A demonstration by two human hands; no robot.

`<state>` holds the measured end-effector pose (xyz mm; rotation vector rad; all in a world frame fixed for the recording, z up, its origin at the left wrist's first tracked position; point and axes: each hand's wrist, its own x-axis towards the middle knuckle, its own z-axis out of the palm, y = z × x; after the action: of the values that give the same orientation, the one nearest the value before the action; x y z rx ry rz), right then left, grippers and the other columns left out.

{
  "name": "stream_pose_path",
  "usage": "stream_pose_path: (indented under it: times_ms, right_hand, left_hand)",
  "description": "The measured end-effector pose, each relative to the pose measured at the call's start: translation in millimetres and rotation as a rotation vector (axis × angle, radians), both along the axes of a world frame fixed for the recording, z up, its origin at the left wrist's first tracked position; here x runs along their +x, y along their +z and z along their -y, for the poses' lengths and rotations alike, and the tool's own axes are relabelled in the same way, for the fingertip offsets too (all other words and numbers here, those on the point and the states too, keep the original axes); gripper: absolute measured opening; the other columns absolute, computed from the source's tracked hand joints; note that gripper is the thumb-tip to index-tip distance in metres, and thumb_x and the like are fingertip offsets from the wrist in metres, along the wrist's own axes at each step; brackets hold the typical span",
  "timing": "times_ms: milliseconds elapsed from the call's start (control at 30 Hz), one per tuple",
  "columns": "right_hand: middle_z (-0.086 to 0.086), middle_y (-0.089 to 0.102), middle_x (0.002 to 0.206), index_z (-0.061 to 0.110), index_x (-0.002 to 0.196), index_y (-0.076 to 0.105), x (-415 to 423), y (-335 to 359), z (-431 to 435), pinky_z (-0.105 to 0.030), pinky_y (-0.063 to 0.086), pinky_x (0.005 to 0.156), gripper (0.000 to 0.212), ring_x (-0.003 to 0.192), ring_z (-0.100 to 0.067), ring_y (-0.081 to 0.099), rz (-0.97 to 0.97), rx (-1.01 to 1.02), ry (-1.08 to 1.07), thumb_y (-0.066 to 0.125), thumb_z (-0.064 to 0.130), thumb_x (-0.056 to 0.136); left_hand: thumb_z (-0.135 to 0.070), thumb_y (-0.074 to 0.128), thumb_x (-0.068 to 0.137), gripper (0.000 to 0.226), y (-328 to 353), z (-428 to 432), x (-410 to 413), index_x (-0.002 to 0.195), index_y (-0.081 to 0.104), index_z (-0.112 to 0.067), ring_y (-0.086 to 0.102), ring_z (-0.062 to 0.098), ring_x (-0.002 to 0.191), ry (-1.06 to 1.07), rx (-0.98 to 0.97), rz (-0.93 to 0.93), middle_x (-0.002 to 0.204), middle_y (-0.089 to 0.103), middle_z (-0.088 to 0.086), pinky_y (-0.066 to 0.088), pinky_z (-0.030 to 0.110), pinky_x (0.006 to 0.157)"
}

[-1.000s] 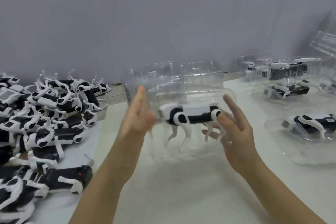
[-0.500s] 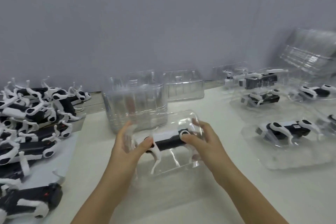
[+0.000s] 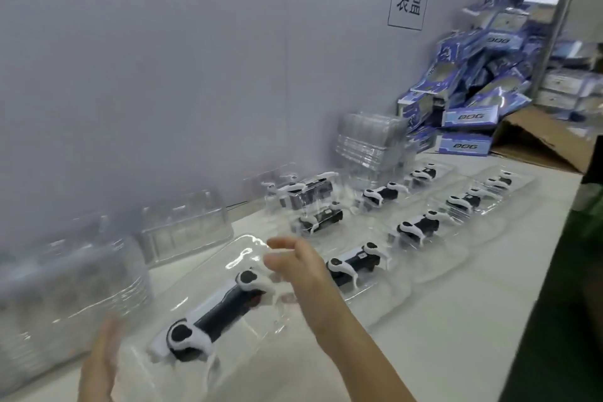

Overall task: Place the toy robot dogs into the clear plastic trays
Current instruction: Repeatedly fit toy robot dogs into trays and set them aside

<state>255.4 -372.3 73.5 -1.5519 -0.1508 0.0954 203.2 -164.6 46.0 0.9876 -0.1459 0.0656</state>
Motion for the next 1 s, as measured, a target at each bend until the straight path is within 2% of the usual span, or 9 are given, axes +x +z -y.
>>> stream_pose_path:
  times_ms: [33,67,133,200,333,533,800,900,1000]
  right_hand:
    - [0.013,0.067,0.104,0.038,0.1,0.065,3.0,9.6,16.4,-0.025,0.045,0.082,0.055,0.101,-0.004,0.063,0.045,0.012,-0.031,0.06,0.06,0.05]
    - [0.017,0.07,0.101,0.036,0.101,0.068,7.1,18.8,34.2,-0.024,0.045,0.085,0.054,0.103,-0.003,0.063,0.082,0.02,-0.07,0.061,0.058,0.052]
    - [0.028,0.069,0.081,0.032,0.108,0.068,15.4,32.9,69.9,-0.018,0.042,0.085,0.058,0.092,0.01,0.062,0.142,-0.003,-0.154,0.058,0.056,0.057]
    - [0.03,0.066,0.077,0.03,0.115,0.064,23.9,36.3,99.2,-0.019,0.041,0.083,0.067,0.092,0.013,0.061,0.166,-0.029,-0.237,0.056,0.061,0.056]
    - [0.006,0.064,0.12,0.027,0.123,0.055,46.1,17.0,139.1,-0.027,0.045,0.088,0.062,0.111,-0.01,0.062,0.13,-0.07,-0.402,0.055,0.055,0.068]
    - [0.013,0.054,0.124,0.024,0.134,0.054,68.9,-20.7,165.5,-0.025,0.036,0.091,0.043,0.113,-0.005,0.049,0.15,-0.409,-0.438,0.057,0.042,0.095]
    - [-0.005,0.067,0.102,0.019,0.11,0.064,88.6,-19.6,172.6,-0.028,0.046,0.076,0.021,0.078,-0.014,0.058,0.243,-0.259,-0.626,0.051,0.009,0.097]
    - [0.002,0.064,0.114,0.012,0.13,0.061,86.1,-23.0,176.0,-0.026,0.041,0.092,0.032,0.105,-0.013,0.055,0.199,-0.278,-0.522,0.051,0.017,0.1]
    - [0.008,0.036,0.151,0.026,0.148,0.038,71.5,-32.6,183.8,-0.033,0.019,0.118,0.051,0.145,-0.008,0.022,0.279,-0.308,-0.486,0.051,0.036,0.1]
  left_hand:
    - [-0.03,0.043,0.103,0.052,-1.6,3.1,3.2,0.092,0.075,0.009,0.07,0.005,0.091,0.114,0.105,-0.078,0.111,0.064,0.027,0.051,0.017,0.079]
    - [-0.041,0.071,0.085,0.051,-2.0,15.0,-1.9,0.121,0.067,-0.005,0.064,-0.002,0.103,0.245,0.295,-0.057,0.129,0.062,0.006,0.048,0.02,0.087]
    - [-0.05,0.099,0.02,0.139,-4.3,43.7,8.0,0.144,0.037,-0.04,0.046,-0.01,0.123,0.227,0.726,0.009,0.142,0.043,-0.031,0.039,0.028,0.1]
    - [-0.051,0.096,0.001,0.164,-6.7,66.4,26.8,0.148,0.023,-0.045,0.037,-0.005,0.133,0.102,0.789,0.04,0.148,0.031,-0.031,0.033,0.027,0.106]
    - [-0.052,0.096,0.014,0.17,-2.7,117.3,65.0,0.152,-0.003,-0.044,0.024,-0.004,0.134,-0.099,0.835,0.009,0.14,0.016,-0.031,0.034,0.013,0.095]
    - [-0.031,0.094,0.039,0.156,-16.8,137.9,83.0,0.15,-0.014,-0.043,0.015,0.001,0.132,-0.194,0.716,-0.004,0.146,-0.001,-0.029,0.036,-0.003,0.08]
    - [-0.038,0.092,0.044,0.147,-1.0,160.1,85.2,0.15,-0.01,-0.046,0.011,-0.006,0.135,-0.154,0.636,0.031,0.15,0.0,-0.031,0.029,0.021,0.104]
    - [-0.055,0.08,0.055,0.127,-3.7,164.8,81.8,0.146,-0.009,-0.054,-0.007,0.007,0.148,-0.109,0.599,-0.039,0.159,-0.015,-0.018,0.012,0.041,0.12]
    - [-0.07,0.06,0.062,0.101,-9.0,172.5,74.0,0.139,-0.005,-0.066,-0.003,0.017,0.151,-0.093,0.389,-0.264,0.162,-0.014,-0.012,0.007,0.052,0.12]
